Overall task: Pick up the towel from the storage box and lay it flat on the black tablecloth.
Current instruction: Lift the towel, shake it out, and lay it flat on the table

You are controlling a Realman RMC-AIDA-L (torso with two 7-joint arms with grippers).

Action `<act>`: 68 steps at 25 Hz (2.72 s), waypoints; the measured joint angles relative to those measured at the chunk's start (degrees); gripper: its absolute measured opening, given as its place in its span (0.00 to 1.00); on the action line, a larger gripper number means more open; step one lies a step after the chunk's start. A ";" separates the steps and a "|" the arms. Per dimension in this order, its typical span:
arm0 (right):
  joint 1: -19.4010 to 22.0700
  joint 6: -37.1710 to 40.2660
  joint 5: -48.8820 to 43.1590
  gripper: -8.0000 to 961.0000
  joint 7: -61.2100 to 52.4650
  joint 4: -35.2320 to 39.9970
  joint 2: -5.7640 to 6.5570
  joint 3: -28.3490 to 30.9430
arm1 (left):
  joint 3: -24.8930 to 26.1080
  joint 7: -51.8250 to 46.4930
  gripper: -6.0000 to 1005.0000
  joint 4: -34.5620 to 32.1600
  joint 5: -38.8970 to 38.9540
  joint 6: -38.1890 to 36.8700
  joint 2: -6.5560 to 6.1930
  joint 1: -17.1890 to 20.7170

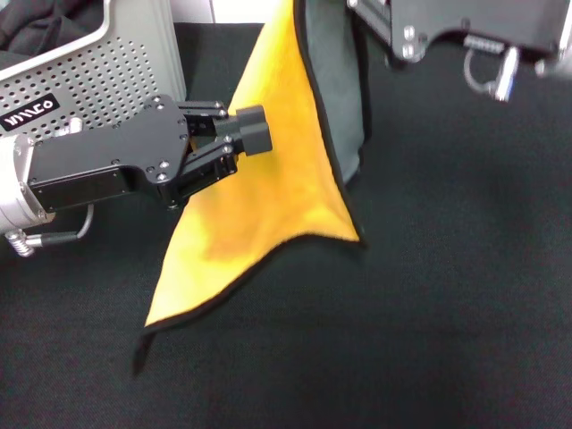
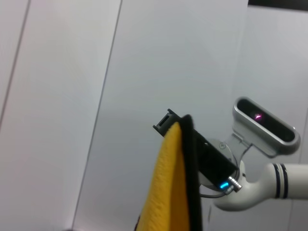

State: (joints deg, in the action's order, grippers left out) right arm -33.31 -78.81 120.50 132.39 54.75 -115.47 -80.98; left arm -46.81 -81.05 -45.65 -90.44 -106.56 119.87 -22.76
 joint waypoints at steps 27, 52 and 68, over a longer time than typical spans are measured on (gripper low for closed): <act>2.79 27.33 -23.80 0.02 -26.77 30.73 -0.45 -4.19 | -4.11 7.61 0.18 10.45 0.39 7.01 0.10 -1.26; -8.23 27.16 -32.49 0.02 -36.14 25.49 -0.55 -6.53 | -5.56 16.33 0.46 27.35 8.00 19.62 0.72 -2.81; -7.65 27.50 -32.61 0.03 -34.36 26.21 -0.43 -6.18 | -6.31 18.86 0.46 30.20 10.83 22.48 0.38 -2.53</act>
State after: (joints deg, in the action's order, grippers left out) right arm -40.97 -51.31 87.88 98.02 80.96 -115.90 -87.16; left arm -53.11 -62.20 -15.45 -79.61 -84.08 120.25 -25.29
